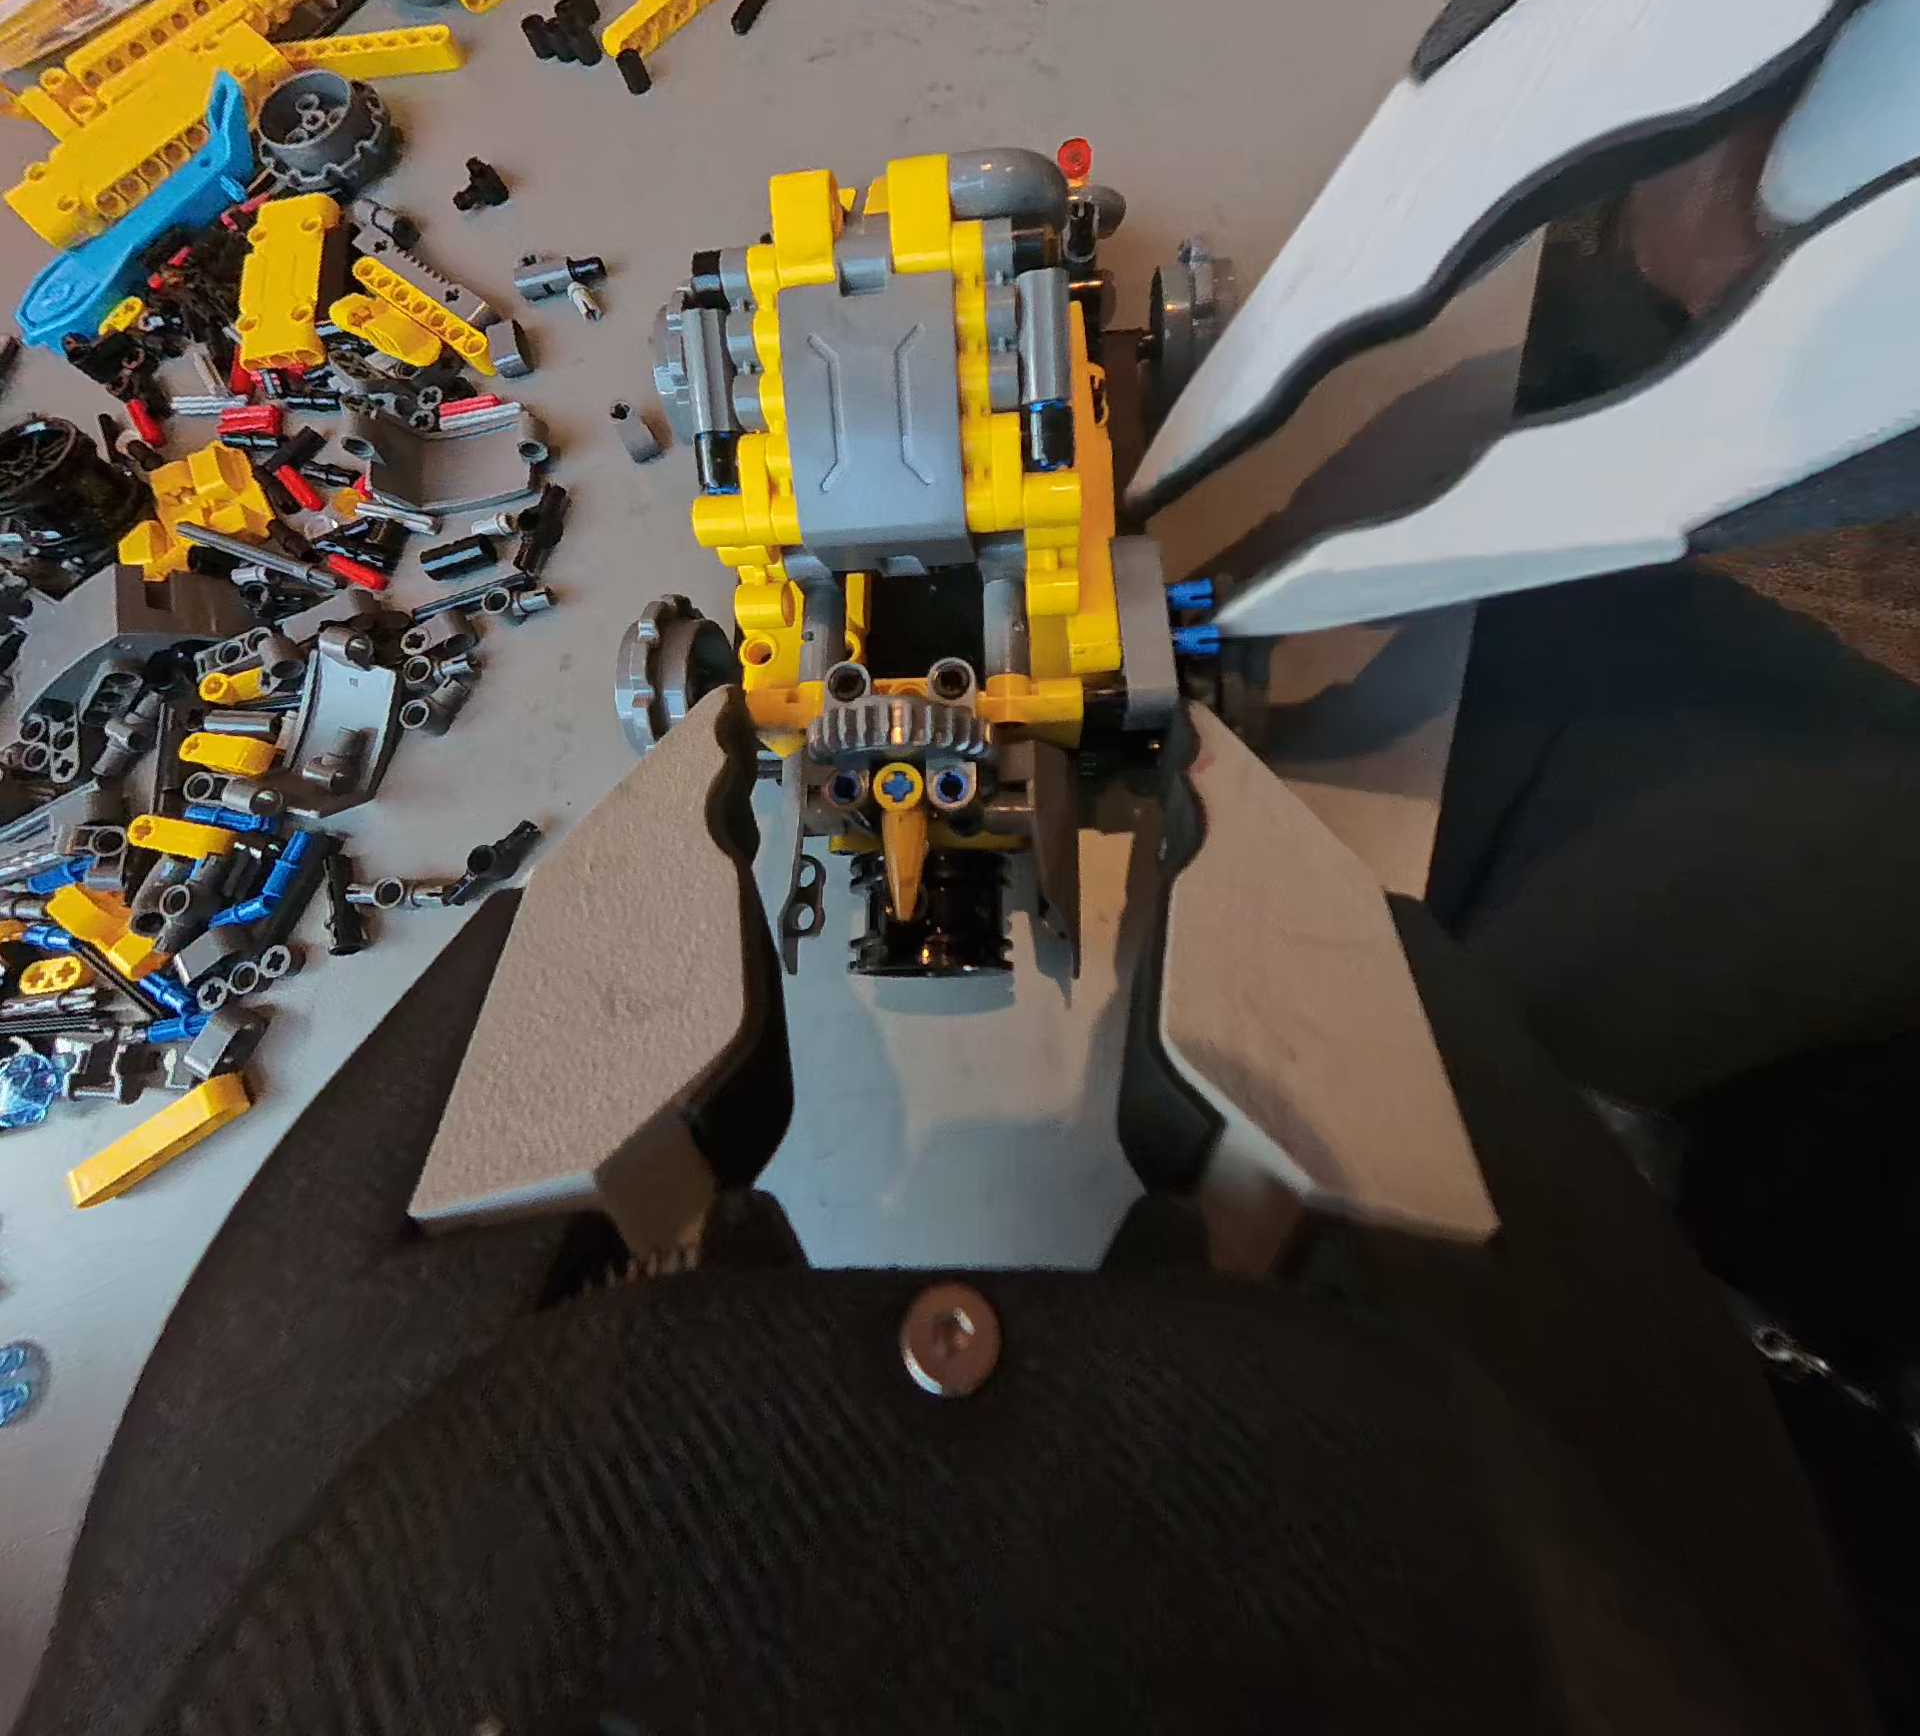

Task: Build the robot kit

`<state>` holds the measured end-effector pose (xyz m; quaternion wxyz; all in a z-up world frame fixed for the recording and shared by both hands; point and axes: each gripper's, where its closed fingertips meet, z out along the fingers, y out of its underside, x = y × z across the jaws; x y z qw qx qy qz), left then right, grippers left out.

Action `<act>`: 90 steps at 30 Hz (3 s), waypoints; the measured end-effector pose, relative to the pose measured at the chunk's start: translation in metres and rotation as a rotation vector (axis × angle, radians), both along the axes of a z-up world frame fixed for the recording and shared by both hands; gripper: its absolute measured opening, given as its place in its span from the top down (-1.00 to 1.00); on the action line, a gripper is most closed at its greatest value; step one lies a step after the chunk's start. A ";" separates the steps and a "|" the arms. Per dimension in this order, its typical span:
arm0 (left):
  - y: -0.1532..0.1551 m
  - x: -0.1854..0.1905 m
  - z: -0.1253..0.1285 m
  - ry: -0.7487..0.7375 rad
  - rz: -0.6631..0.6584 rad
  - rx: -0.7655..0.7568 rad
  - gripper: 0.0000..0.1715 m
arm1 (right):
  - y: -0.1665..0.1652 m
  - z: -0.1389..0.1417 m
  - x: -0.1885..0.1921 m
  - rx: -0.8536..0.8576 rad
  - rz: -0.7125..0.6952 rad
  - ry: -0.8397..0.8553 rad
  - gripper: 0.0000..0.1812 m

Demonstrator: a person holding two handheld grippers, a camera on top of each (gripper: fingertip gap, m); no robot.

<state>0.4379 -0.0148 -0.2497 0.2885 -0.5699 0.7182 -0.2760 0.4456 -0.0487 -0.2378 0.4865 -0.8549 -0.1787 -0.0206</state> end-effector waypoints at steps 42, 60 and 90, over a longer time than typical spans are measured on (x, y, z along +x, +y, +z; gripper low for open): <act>-0.010 -0.033 0.012 0.077 -0.551 -0.260 0.67 | -0.023 0.000 -0.009 0.156 -0.383 0.350 0.92; -0.034 -0.034 0.044 0.029 -0.493 -0.351 0.59 | -0.046 0.002 -0.019 0.176 -0.285 0.319 0.71; -0.030 -0.033 0.008 0.062 -0.635 -0.151 0.71 | -0.024 -0.001 -0.004 0.242 -0.449 0.378 0.73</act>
